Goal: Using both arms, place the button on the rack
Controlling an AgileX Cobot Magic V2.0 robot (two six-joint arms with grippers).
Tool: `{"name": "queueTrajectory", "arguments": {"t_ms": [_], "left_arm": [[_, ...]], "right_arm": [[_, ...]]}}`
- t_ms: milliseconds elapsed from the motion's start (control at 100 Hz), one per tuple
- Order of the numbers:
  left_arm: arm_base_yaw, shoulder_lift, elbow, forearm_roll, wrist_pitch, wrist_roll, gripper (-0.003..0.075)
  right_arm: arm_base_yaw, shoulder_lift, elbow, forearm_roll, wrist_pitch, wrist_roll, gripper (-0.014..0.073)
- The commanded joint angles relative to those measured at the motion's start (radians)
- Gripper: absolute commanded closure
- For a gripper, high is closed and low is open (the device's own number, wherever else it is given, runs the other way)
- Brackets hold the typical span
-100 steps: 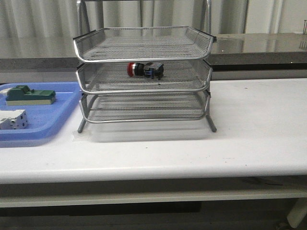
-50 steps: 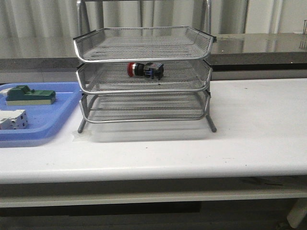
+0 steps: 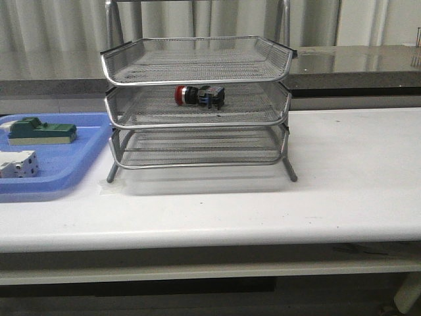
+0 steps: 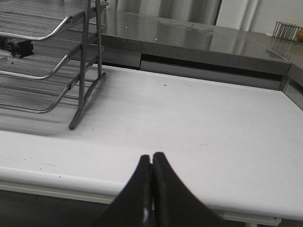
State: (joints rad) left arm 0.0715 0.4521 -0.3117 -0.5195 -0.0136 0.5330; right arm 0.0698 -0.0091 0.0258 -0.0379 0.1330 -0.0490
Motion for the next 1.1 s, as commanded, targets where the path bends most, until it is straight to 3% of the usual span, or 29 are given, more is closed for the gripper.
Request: {"name": "queueTrajectory", "arguments": {"t_ms": [0, 540, 670, 910, 1090], "left_arm": [[-0.001, 0.005, -0.029, -0.005, -0.069, -0.009, 0.0741], [-0.008, 0.005, -0.029, -0.005, -0.087, -0.009, 0.0741], [-0.008, 0.003, -0.029, 0.074, -0.077, -0.019, 0.0741], [-0.034, -0.007, 0.032, 0.519, -0.148, -0.453, 0.0741], [-0.034, -0.110, 0.117, 0.576, -0.164, -0.509, 0.0741]], "right_arm": [[-0.004, -0.018, 0.002, -0.011, -0.088, 0.000, 0.0660], [-0.004, -0.018, 0.002, -0.011, -0.088, 0.000, 0.0660], [-0.004, -0.018, 0.002, -0.011, -0.088, 0.000, 0.0660], [-0.004, -0.018, 0.002, -0.011, -0.088, 0.000, 0.0660], [-0.004, -0.018, 0.002, -0.011, -0.088, 0.000, 0.0660]]}}
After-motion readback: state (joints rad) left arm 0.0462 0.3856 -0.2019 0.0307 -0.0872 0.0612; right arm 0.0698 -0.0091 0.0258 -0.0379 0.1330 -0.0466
